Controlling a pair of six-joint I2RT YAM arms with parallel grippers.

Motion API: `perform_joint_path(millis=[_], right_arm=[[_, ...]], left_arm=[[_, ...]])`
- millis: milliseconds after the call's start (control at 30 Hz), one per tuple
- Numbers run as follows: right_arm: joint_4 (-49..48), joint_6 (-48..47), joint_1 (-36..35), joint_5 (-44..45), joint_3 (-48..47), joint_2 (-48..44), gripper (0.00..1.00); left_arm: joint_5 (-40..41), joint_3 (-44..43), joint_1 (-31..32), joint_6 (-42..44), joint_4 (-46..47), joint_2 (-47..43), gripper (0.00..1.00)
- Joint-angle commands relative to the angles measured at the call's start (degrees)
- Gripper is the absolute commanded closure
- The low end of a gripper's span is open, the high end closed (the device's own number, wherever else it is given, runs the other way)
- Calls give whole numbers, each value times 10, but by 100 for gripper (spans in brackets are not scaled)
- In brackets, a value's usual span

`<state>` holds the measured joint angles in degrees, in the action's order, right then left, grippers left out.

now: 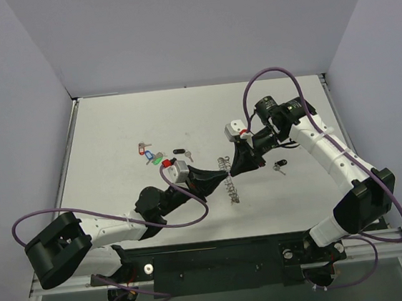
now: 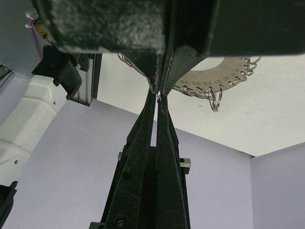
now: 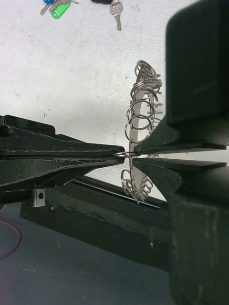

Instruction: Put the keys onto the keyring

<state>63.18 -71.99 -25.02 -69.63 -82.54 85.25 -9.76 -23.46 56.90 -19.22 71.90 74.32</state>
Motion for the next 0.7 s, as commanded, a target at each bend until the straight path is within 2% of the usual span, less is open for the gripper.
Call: perform_joint_path(millis=[0, 100, 200, 667], right_arm=[[14, -1, -22, -54, -15, 10, 97], [14, 0, -24, -54, -16, 11, 96], [13, 0, -24, -55, -14, 11, 89], [12, -1, -25, -49, -16, 16, 86]], left_arm=[[3, -8, 0, -8, 86, 5, 100], [2, -8, 0, -8, 89, 7, 100], [3, -7, 0, -11, 93, 8, 100], [0, -8, 1, -15, 101, 16, 100]])
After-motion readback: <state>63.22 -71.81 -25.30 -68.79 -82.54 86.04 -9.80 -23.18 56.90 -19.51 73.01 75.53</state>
